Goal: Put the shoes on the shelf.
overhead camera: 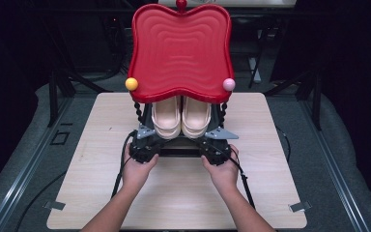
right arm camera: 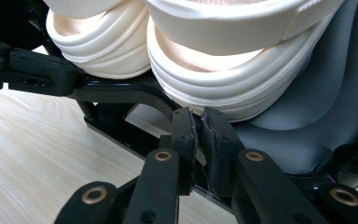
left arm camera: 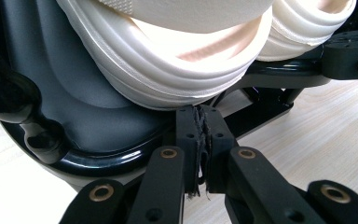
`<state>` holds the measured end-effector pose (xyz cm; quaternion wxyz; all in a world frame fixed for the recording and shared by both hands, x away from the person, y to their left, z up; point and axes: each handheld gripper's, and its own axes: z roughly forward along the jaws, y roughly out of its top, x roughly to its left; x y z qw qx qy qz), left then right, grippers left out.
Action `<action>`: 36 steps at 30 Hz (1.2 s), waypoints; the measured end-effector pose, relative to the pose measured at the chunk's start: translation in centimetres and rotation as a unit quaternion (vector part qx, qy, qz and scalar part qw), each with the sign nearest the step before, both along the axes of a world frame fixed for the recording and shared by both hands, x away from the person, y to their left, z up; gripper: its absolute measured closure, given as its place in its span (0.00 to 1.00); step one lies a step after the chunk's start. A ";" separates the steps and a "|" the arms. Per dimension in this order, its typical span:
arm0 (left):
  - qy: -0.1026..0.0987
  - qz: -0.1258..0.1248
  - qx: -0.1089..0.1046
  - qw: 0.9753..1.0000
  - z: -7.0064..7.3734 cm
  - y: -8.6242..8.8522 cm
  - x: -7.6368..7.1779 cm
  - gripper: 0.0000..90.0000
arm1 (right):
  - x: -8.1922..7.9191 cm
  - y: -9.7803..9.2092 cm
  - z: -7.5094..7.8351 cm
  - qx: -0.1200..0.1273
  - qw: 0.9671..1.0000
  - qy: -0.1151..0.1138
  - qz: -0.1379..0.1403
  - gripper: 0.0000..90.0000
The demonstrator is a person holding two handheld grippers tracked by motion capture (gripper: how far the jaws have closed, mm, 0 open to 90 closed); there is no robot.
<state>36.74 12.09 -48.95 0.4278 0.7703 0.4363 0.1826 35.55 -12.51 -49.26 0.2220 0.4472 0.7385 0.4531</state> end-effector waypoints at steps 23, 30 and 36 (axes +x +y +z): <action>-0.013 -0.002 -0.005 1.000 0.1 1.8 -1.5 0.91 | -1.4 -0.8 0.5 0.000 1.000 -0.011 0.013 0.89; -0.027 -0.015 -0.010 0.999 0.5 3.0 -3.3 0.83 | -3.2 -1.6 0.3 -0.010 1.000 -0.011 0.025 0.86; -0.037 -0.020 -0.020 0.999 0.5 4.0 -4.9 0.70 | -5.1 -2.4 0.3 -0.022 0.999 -0.015 0.034 0.81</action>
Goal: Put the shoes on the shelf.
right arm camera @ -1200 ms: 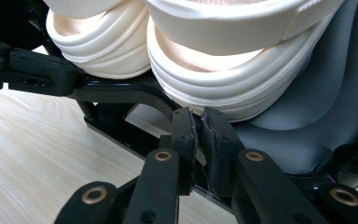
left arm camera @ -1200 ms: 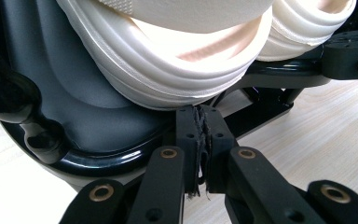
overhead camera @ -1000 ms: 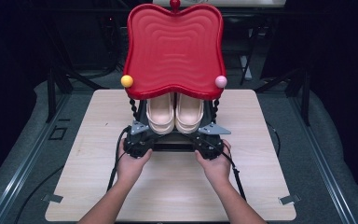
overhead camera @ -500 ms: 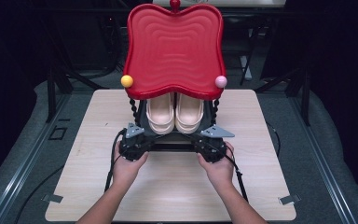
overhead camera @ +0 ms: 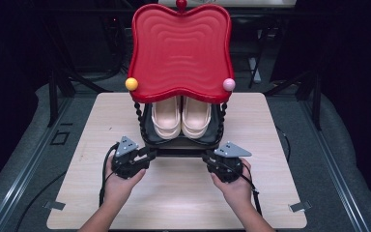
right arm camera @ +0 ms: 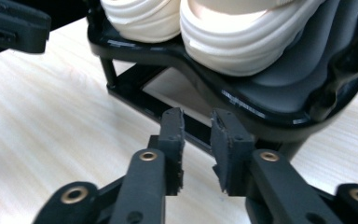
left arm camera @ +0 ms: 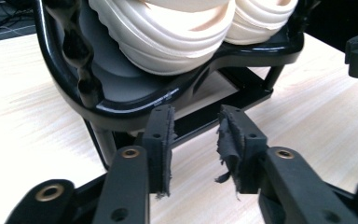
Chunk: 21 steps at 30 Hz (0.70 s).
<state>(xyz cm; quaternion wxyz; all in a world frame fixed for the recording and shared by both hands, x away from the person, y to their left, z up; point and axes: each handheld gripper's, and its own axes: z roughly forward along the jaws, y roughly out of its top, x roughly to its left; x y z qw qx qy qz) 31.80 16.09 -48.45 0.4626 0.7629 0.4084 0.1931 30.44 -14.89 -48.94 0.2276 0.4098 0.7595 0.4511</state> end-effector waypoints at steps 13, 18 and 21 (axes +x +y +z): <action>-0.002 0.001 -0.006 1.000 -1.6 2.2 -2.7 0.62 | -2.6 -2.1 -1.5 -0.014 1.000 0.024 0.009 0.66; 0.000 0.009 -0.007 1.000 -3.0 3.3 -3.4 0.61 | -3.2 -2.4 -3.0 -0.016 0.999 0.032 0.012 0.63; 0.002 0.010 -0.012 1.000 -3.9 3.9 -3.6 0.59 | -3.4 -2.6 -3.9 -0.026 0.999 0.033 0.016 0.61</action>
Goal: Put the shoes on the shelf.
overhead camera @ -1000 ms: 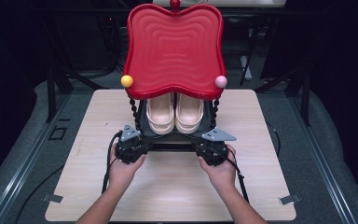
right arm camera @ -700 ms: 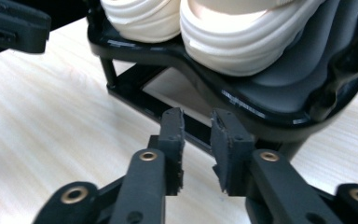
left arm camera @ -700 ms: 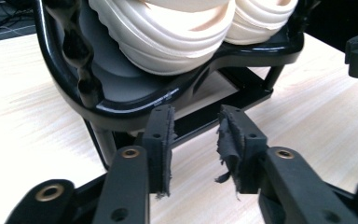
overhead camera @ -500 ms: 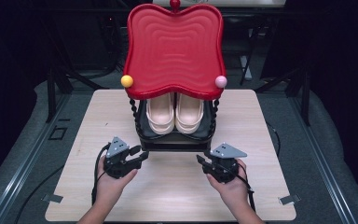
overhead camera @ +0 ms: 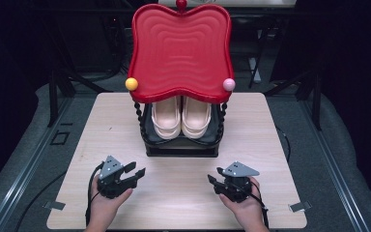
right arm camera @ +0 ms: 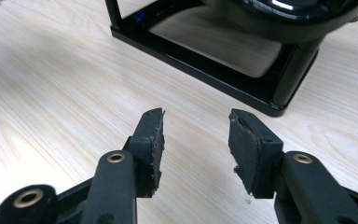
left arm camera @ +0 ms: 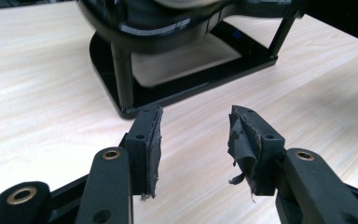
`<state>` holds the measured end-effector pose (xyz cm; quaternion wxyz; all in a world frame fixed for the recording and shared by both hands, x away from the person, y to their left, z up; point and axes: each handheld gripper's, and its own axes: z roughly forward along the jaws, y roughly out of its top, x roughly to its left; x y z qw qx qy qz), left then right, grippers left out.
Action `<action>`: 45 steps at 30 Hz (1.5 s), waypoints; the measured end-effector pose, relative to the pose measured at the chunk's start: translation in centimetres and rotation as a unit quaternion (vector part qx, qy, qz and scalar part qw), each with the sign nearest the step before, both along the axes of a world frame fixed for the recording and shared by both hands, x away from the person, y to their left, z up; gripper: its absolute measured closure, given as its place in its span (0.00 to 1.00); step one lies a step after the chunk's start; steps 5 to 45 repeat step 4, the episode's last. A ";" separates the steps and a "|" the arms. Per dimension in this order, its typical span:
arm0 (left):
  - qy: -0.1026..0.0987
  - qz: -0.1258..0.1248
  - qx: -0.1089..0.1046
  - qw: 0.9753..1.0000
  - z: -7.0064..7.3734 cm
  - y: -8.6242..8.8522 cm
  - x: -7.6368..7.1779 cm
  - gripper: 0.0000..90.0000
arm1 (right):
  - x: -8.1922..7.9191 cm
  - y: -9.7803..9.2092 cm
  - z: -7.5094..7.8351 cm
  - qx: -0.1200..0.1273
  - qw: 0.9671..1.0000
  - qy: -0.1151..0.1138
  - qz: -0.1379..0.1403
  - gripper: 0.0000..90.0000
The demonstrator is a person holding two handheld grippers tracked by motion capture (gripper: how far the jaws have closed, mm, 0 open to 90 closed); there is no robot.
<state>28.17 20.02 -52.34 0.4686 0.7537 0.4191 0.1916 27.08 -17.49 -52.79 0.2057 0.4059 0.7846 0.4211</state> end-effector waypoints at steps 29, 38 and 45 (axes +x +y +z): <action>0.001 -0.002 0.007 1.000 -1.1 0.6 -0.2 0.59 | -0.1 -0.2 -0.7 -0.014 1.000 -0.019 -0.002 0.56; 0.001 -0.002 0.007 1.000 -1.1 0.6 -0.2 0.59 | -0.1 -0.2 -0.7 -0.014 1.000 -0.019 -0.002 0.56; 0.001 -0.002 0.007 1.000 -1.1 0.6 -0.2 0.59 | -0.1 -0.2 -0.7 -0.014 1.000 -0.019 -0.002 0.56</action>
